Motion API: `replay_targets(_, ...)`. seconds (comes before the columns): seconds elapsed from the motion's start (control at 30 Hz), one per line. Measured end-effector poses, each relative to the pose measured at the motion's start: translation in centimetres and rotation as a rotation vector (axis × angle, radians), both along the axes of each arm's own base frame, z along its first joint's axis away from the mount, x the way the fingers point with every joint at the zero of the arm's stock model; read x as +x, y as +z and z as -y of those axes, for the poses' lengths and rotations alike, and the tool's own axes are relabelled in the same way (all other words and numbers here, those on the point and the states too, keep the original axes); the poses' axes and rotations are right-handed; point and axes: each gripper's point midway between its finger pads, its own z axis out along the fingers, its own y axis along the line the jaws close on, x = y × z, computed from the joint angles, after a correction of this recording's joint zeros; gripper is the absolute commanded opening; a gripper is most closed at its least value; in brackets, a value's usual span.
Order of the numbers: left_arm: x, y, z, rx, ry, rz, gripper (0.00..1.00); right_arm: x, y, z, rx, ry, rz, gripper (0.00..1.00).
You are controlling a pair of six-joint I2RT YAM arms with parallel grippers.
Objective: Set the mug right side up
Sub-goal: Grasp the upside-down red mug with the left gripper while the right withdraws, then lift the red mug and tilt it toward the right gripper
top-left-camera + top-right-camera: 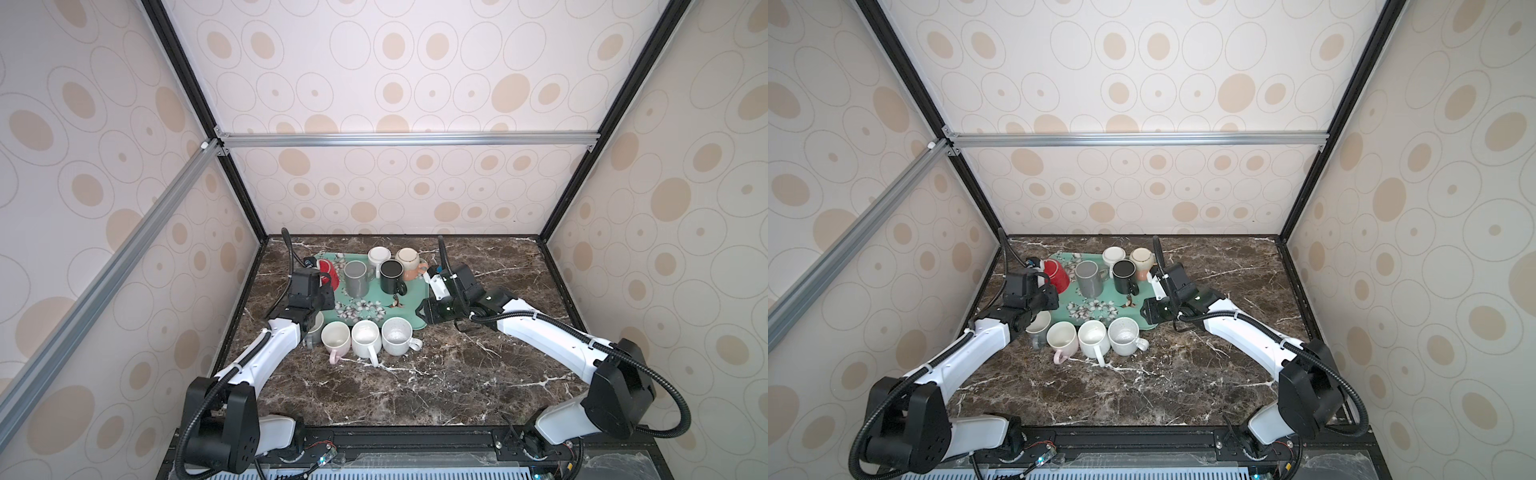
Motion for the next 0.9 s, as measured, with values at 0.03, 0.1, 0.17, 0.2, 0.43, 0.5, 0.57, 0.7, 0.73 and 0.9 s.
replay_targets(0.03,-0.2,0.6,0.1,-0.002,-0.009,0.014,0.00,0.0,0.1,0.0,0.004,-0.002,0.001,0.43)
replay_targets(0.1,-0.5,1.5,0.2,-0.005,-0.023,0.032,0.00,0.1,0.1,-0.1,0.007,-0.005,0.002,0.43)
replay_targets(0.17,-0.8,2.4,0.5,-0.014,-0.042,0.049,0.00,0.1,0.2,-0.1,0.011,-0.008,0.003,0.43)
replay_targets(0.2,-0.9,2.9,0.7,-0.022,-0.055,0.059,0.00,0.2,0.3,-0.1,0.014,-0.008,0.006,0.43)
replay_targets(0.43,-1.7,5.9,2.8,-0.101,-0.164,0.141,0.00,0.4,1.6,0.1,0.067,-0.039,0.035,0.43)
replay_targets(0.5,-1.8,6.8,3.6,-0.134,-0.201,0.173,0.00,0.5,1.9,0.4,0.083,-0.051,0.039,0.43)
replay_targets(0.57,-1.8,7.7,4.5,-0.177,-0.238,0.201,0.00,0.5,2.0,0.7,0.098,-0.063,0.041,0.43)
replay_targets(0.7,-1.8,9.2,6.6,-0.287,-0.314,0.260,0.00,0.4,2.5,1.4,0.148,-0.089,0.054,0.43)
replay_targets(0.73,-1.9,9.3,7.2,-0.314,-0.334,0.269,0.00,0.4,2.6,1.5,0.166,-0.095,0.057,0.43)
replay_targets(0.9,-2.8,8.4,10.2,-0.415,-0.410,0.256,0.00,0.3,3.0,2.6,0.273,-0.135,0.069,0.44)
